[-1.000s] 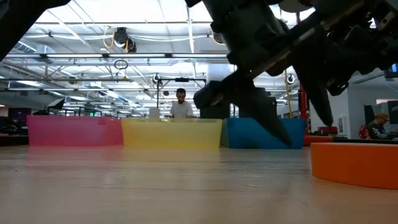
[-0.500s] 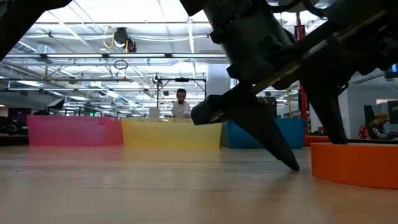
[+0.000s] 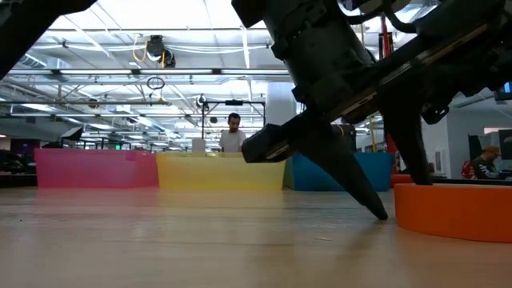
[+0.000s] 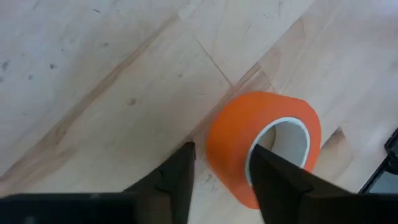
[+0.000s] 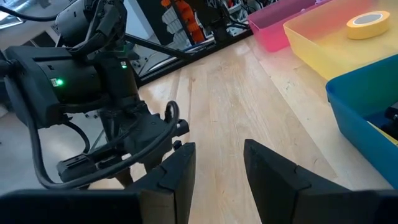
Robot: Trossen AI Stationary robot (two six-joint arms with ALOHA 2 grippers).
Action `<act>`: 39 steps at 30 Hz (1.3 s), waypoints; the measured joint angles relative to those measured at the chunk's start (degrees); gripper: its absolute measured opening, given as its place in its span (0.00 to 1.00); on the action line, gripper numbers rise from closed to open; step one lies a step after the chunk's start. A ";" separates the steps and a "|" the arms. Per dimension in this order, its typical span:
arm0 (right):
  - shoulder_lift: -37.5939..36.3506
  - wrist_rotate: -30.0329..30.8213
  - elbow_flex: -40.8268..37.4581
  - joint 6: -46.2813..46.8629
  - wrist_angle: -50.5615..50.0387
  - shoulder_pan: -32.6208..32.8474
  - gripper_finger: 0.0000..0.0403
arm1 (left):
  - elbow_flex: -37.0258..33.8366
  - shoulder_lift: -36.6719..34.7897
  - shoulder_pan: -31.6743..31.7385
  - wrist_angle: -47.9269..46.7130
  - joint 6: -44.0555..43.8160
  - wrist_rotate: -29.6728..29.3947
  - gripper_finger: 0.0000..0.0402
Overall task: Pick and place Stapler, Stapler remover, tape
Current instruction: Put the left orange tape into the yellow bin
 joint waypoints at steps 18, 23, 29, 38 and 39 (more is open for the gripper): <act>0.00 0.11 0.02 -0.17 0.04 0.00 0.32 | -0.38 -10.31 6.81 -10.20 12.84 -8.27 0.08; -0.02 0.11 0.02 -0.20 0.13 0.00 0.32 | -0.31 -19.38 12.20 -17.84 18.90 -20.86 0.08; -0.02 0.11 0.02 -0.20 0.04 0.00 0.32 | -0.05 -27.49 21.87 -17.70 30.11 -30.65 0.08; -0.02 0.07 0.04 -0.20 0.04 0.00 0.32 | -0.22 -27.08 39.07 -24.73 37.70 -32.12 0.08; -0.01 0.09 0.04 -0.17 0.04 0.00 0.32 | -0.25 -26.35 40.54 -25.88 37.70 -31.75 0.08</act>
